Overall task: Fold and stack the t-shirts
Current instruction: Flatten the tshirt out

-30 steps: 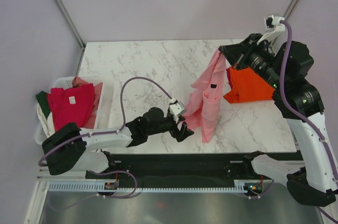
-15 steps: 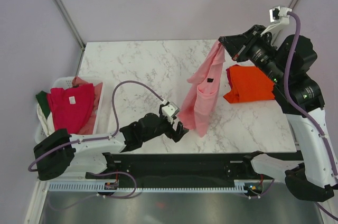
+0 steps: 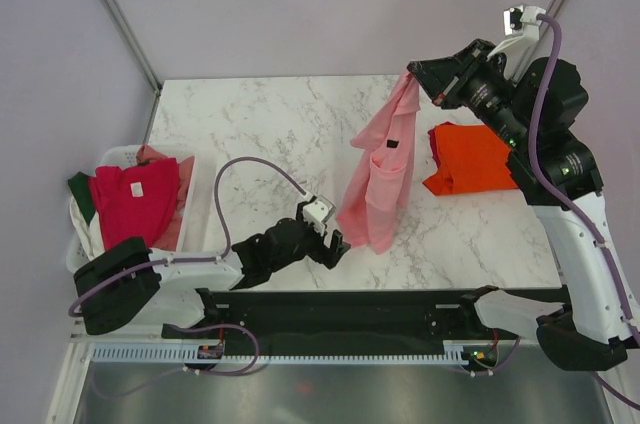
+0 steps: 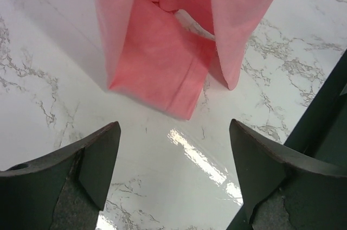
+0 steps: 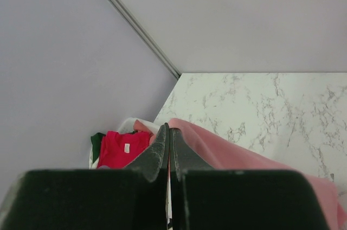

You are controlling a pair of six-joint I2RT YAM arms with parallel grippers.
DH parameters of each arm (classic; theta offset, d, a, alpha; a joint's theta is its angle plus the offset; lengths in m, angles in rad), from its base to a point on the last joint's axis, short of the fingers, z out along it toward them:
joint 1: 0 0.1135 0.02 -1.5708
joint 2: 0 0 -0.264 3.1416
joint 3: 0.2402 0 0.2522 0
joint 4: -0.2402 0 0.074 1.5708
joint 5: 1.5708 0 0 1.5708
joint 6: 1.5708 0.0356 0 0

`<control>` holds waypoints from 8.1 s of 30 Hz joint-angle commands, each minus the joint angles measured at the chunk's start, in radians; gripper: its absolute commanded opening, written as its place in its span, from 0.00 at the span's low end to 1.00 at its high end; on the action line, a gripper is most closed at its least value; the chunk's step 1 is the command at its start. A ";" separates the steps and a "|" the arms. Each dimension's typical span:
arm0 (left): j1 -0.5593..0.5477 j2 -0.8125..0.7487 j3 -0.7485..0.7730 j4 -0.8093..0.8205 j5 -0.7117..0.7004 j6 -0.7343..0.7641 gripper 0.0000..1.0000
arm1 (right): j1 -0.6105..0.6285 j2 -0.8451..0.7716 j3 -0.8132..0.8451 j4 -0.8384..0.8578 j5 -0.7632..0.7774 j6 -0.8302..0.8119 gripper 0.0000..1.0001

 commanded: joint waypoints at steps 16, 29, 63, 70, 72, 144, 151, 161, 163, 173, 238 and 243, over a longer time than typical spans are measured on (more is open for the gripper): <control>0.002 0.348 0.269 0.033 0.012 0.033 0.73 | 0.003 0.008 0.030 0.095 -0.003 0.052 0.00; 0.003 0.434 0.353 0.071 0.174 0.110 0.59 | 0.003 0.002 0.035 0.104 0.014 0.066 0.00; -0.194 -0.200 1.112 -0.834 0.435 -0.142 0.02 | 0.002 -0.144 -0.010 -0.031 0.651 -0.383 0.00; 0.048 -0.224 1.183 -0.912 0.433 -0.344 0.02 | 0.003 0.265 0.203 0.026 0.237 -0.253 0.00; 0.334 -0.258 1.052 -0.863 0.633 -0.454 0.02 | 0.006 0.400 0.225 0.094 0.114 -0.192 0.00; 1.235 -0.436 0.166 -0.630 0.647 -0.484 0.02 | -0.377 0.356 -0.861 0.207 0.046 -0.130 0.59; 1.237 -0.433 0.175 -0.628 0.656 -0.489 0.02 | -0.361 0.358 -0.935 0.247 0.051 -0.087 0.57; 1.237 -0.434 0.148 -0.618 0.675 -0.499 0.02 | -0.318 0.548 -0.783 0.251 0.106 -0.073 0.03; 1.235 -0.437 0.117 -0.605 0.684 -0.516 0.02 | -0.319 0.605 -0.647 0.222 0.123 -0.073 0.00; 1.180 -0.453 -0.162 -0.350 0.705 -0.670 0.02 | -0.321 1.075 0.172 -0.080 0.246 -0.061 0.28; 1.046 -0.517 0.037 -0.931 0.297 -0.522 1.00 | 0.063 0.221 -0.914 0.257 0.181 -0.156 0.75; 1.046 -0.586 0.050 -0.875 0.237 -0.637 1.00 | 0.063 0.246 -0.907 0.265 0.166 -0.158 0.75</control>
